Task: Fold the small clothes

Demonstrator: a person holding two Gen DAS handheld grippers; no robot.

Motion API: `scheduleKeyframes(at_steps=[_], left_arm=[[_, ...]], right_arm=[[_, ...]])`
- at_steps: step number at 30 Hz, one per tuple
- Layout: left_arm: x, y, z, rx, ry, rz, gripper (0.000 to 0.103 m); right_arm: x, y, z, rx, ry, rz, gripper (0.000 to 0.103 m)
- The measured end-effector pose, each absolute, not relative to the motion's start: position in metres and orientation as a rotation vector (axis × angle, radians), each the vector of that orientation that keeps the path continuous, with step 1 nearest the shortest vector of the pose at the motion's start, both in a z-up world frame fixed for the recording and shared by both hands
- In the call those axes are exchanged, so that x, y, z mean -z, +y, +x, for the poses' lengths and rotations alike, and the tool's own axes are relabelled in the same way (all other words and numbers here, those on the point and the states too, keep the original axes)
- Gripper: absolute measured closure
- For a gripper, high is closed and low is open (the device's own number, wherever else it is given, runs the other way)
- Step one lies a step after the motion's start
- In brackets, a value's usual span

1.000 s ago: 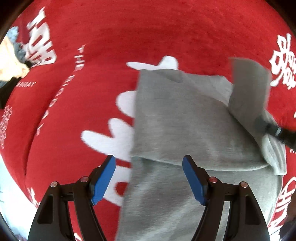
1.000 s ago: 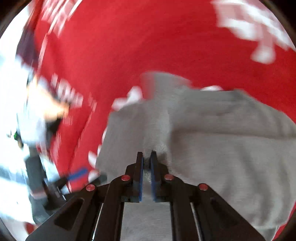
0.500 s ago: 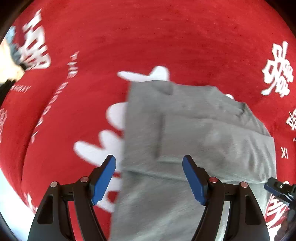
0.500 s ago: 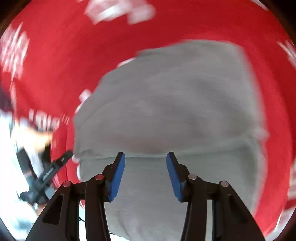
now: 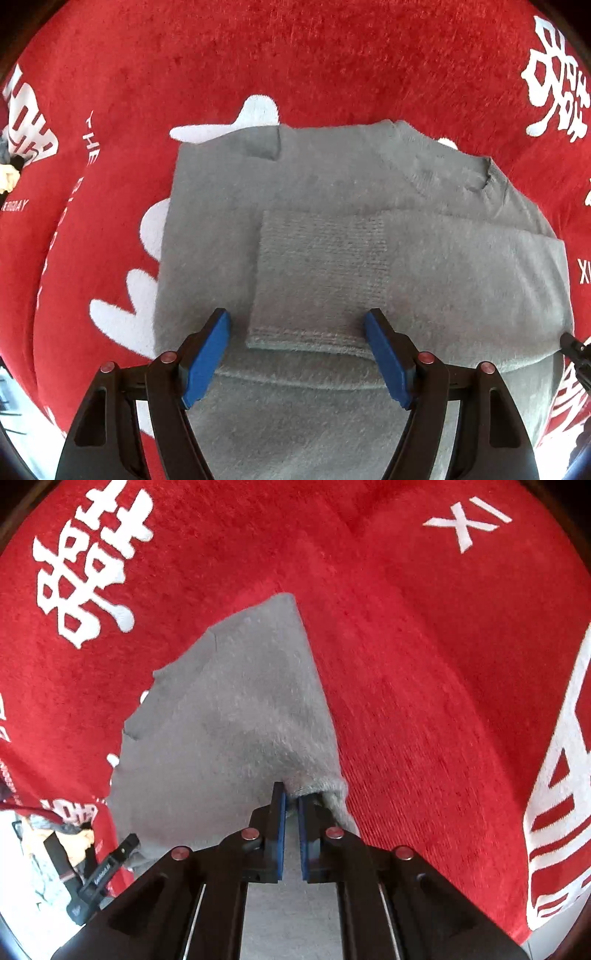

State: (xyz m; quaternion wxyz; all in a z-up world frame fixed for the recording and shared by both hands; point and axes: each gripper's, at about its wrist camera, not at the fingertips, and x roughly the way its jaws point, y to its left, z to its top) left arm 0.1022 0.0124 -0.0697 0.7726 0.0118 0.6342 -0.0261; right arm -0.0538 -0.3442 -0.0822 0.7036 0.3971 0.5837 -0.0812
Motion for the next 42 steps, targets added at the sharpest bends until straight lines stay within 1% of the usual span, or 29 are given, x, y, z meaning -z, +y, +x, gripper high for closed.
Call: scheduleKeyframes(at_steps=[6,12,16,20,23,25,26,27,28,29,33,36,42], left_arm=[[0.060,0.011,0.094,0.048,1.392,0.063,0.027],[0.052,0.016,0.088,0.036,1.393,0.089,0.027],[0.055,0.018,0.088,0.024,1.419,0.090,0.027],[0.052,0.012,0.081,0.045,1.433,0.116,0.027],[0.049,0.007,0.072,0.072,1.448,0.120,0.027],[0.048,0.004,0.066,0.083,1.461,0.123,0.027],[0.047,0.003,0.064,0.084,1.466,0.124,0.027],[0.047,0.002,0.061,0.085,1.472,0.124,0.027],[0.046,0.000,0.058,0.089,1.480,0.122,0.027],[0.046,-0.001,0.056,0.094,1.486,0.119,0.027],[0.043,-0.009,0.046,0.118,1.499,0.131,0.027],[0.042,-0.013,0.043,0.129,1.508,0.136,0.027],[0.043,-0.029,0.029,0.153,1.533,0.163,0.027]], right_arm=[[0.059,-0.338,-0.059,0.119,1.372,0.715,0.095],[0.035,-0.334,-0.052,0.108,1.350,0.536,0.095],[0.042,-0.334,-0.033,0.136,1.334,0.491,0.095],[0.067,-0.328,-0.033,0.133,1.435,0.480,0.095],[0.062,-0.323,-0.047,0.121,1.465,0.479,0.094],[0.056,-0.320,-0.061,0.103,1.470,0.496,0.091],[0.053,-0.318,-0.068,0.087,1.478,0.498,0.081],[0.050,-0.314,-0.075,0.074,1.489,0.485,0.064],[0.049,-0.310,-0.080,0.064,1.496,0.468,0.058],[0.046,-0.306,-0.087,0.051,1.503,0.447,0.055],[0.039,-0.290,-0.106,0.005,1.527,0.389,0.055],[0.038,-0.284,-0.113,-0.017,1.536,0.398,0.053],[0.036,-0.284,-0.119,-0.033,1.527,0.414,0.053]])
